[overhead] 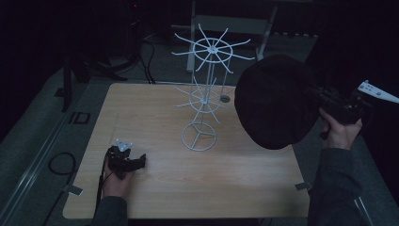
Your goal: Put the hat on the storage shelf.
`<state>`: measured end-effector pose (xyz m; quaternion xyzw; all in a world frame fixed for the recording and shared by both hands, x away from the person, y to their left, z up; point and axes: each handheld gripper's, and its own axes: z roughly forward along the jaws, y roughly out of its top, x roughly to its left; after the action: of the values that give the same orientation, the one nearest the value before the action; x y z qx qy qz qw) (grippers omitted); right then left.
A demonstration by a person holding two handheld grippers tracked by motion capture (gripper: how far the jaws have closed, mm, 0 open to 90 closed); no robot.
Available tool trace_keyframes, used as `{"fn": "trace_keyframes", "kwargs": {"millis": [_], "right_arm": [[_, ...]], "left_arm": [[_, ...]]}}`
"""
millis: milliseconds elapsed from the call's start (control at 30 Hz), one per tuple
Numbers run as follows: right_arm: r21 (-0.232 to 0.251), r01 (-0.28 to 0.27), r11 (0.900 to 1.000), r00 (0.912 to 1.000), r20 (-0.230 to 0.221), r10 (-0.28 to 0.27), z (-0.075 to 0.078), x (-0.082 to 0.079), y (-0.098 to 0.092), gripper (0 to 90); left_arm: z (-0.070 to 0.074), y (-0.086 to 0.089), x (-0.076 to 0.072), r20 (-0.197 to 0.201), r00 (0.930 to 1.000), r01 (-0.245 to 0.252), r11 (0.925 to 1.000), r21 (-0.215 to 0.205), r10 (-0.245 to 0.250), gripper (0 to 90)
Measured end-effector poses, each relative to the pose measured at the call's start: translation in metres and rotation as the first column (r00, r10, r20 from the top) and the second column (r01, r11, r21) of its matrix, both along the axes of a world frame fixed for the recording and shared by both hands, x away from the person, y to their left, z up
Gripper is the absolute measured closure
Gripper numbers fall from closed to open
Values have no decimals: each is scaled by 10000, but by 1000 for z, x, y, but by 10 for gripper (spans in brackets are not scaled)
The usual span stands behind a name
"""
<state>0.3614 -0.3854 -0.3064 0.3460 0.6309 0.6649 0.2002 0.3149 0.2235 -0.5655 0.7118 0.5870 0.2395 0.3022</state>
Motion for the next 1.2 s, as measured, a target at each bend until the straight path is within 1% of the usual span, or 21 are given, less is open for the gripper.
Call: {"fn": "trace_keyframes", "kwargs": {"millis": [167, 200, 233, 400, 433, 467, 533, 567, 600, 633, 767, 800, 867, 933, 967, 1067, 1200], "right_arm": [[237, 129, 9996, 9999, -2, -129, -1, 0, -3, 780], [370, 246, 9990, 9997, 0, -246, -1, 0, -5, 780], [402, 293, 9988, 9996, 25, -294, -1, 0, -6, 780], [590, 339, 9977, 9994, 1, -339, -2, 0, -8, 779], [718, 343, 9968, 9994, 26, -345, -2, -1, -9, 779], [718, 343, 9968, 9994, 26, -345, -2, -1, -9, 779], [881, 336, 9955, 9994, 43, -342, -3, -1, -10, 778], [1019, 291, 9944, 9995, 59, -298, -3, -1, -11, 779], [1019, 291, 9944, 9995, 59, -298, -3, -1, -11, 779], [1118, 236, 9934, 9996, 94, -248, -3, -1, -12, 778], [1216, 145, 9925, 9998, 147, -164, -2, -2, -12, 778], [1276, 47, 9918, 9998, 178, -70, -1, -2, -12, 778], [1279, 32, 9918, 9998, 175, -54, -1, -2, -12, 778], [1331, -168, 9910, 9996, 262, 135, 0, -2, -11, 777], [1331, -168, 9910, 9996, 262, 135, 0, -2, -11, 777], [1432, -392, 9889, 9989, 296, 353, 1, -1, -9, 777], [1509, -436, 9876, 9987, 335, 390, 2, 0, -7, 777]], "left_arm": [[0, 0, 0, -3, 10000, -6, 10000, -4, 6, 146], [0, 0, 0, -3, 10000, -2, 10000, 2, 2, 146], [0, 0, 0, 0, 10000, -1, 10000, -1, 1, 146], [0, 0, 0, -1, 10000, -4, 10000, -6, 4, 146], [0, 0, 0, -2, 10000, -8, 10000, -3, 8, 146], [0, 0, 0, -2, 10000, -5, 10000, -7, 5, 146], [0, 0, 0, -4, 10000, -2, 10000, 4, 2, 146], [0, 0, 0, -3, 10000, -3, 10000, 2, 3, 146], [0, 0, 0, -3, 10000, -3, 10000, 2, 3, 146], [0, 0, 0, -4, 10000, -3, 10000, 4, 3, 146], [0, 0, 0, -4, 10000, -1, 10000, 4, 1, 146], [0, 0, 0, -5, 10000, 0, 10000, 5, 0, 146], [0, 0, 0, -4, 10000, -7, 10000, -4, 7, 146], [0, 0, 0, -5, 10000, -2, 10000, 3, 2, 146], [0, 0, 0, -2, 10000, -3, 10000, 3, 3, 146], [0, 0, 0, -2, 10000, -3, 10000, 2, 3, 146], [0, 0, 0, -2, 10000, -3, 10000, 0, 3, 146]]}}
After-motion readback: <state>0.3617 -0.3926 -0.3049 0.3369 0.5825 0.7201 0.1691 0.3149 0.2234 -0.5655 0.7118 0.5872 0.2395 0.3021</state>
